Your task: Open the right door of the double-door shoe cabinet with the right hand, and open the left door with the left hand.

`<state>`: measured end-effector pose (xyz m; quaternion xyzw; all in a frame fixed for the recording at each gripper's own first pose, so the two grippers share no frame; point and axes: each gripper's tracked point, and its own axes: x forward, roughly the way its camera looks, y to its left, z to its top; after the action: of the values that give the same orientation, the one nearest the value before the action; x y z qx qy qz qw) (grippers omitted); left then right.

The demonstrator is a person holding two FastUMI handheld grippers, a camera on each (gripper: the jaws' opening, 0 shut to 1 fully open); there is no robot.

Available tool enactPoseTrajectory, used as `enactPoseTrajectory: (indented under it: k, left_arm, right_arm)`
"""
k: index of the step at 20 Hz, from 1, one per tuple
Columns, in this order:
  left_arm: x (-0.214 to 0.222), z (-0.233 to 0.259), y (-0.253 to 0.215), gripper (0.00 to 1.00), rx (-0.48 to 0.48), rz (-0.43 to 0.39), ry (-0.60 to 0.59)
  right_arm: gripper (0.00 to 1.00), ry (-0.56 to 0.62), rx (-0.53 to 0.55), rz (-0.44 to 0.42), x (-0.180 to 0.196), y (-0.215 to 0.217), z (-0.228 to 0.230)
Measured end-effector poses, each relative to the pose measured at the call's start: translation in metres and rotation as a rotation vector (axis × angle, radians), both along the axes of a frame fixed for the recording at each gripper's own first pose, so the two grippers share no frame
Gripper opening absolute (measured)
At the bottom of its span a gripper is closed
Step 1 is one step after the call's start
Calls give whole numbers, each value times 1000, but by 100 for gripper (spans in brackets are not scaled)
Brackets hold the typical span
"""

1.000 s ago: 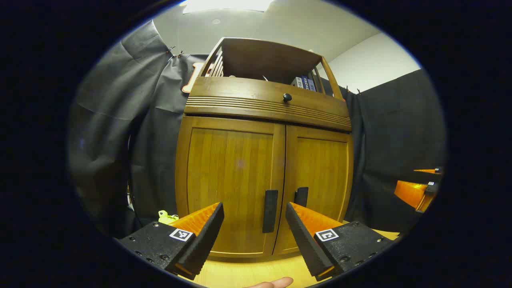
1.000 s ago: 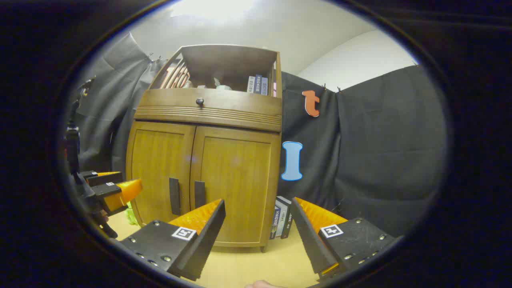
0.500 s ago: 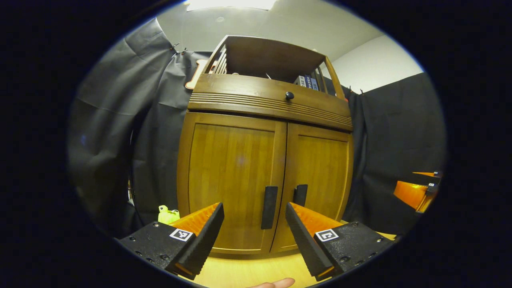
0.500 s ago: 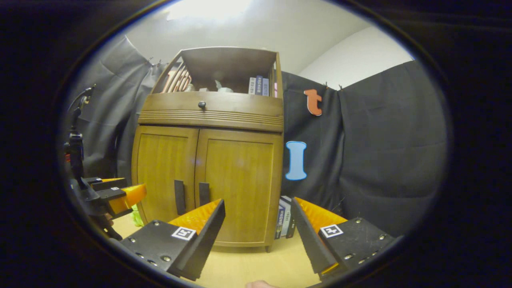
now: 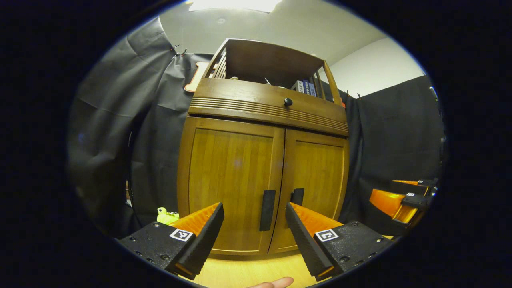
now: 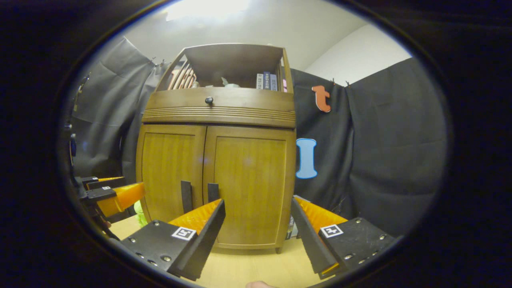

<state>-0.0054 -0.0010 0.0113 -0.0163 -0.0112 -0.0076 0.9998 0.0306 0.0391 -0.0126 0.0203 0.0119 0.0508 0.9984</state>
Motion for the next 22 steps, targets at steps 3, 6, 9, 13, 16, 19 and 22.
enactPoseTrajectory:
  k: [3,6,9,13,16,19,22]
  left_arm:
    - [-1,4,9,92,-4,-2,-7]
    - [2,1,7,92,-7,-29,1]
    - [5,3,15,91,-8,-25,1]
    - [10,3,22,92,-17,-26,6]
    - [16,8,28,92,-11,-38,1]
    - [22,9,40,91,-9,-27,-7]
    - [26,8,46,92,-36,-20,8]
  right_arm:
    - [100,27,23,31,24,18,-14]
    - [97,74,35,29,51,37,-30]
    - [94,108,24,80,77,66,-47]
    - [97,146,33,134,105,103,-61]
    - [94,168,46,166,122,127,-68]
    - [97,173,63,198,137,147,-73]
    - [97,165,-22,200,148,159,-78]
